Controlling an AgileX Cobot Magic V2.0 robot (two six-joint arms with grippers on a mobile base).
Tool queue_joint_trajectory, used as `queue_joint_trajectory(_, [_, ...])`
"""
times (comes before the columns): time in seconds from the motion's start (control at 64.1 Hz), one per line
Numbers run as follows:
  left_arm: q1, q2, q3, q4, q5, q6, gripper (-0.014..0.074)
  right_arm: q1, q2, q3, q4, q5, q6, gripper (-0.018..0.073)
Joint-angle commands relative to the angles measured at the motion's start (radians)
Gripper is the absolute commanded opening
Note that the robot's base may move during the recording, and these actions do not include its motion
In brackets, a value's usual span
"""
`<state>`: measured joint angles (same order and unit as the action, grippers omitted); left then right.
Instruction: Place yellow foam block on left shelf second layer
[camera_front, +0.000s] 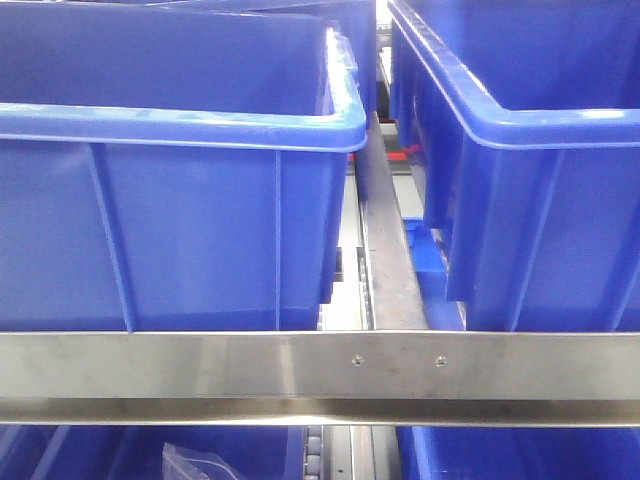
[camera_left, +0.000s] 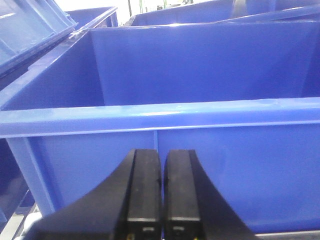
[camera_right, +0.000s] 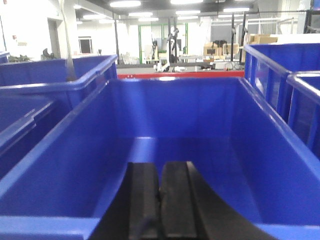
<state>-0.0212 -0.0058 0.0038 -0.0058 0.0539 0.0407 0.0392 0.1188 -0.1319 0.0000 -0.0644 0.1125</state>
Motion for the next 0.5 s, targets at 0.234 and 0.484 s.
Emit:
queue_joint_trajectory(0.234, [-0.006,-0.017,0.026,-0.005,-0.083,-0.004,0.0124,-0.004,-0.110,0.109,0.000,-0.080,-0.006,0.0055])
queue_joint_trajectory(0.484, [-0.006,-0.017,0.026,-0.005,-0.083,-0.004,0.0124,-0.004,-0.148,0.142,0.000,-0.058,-0.006,0.0055])
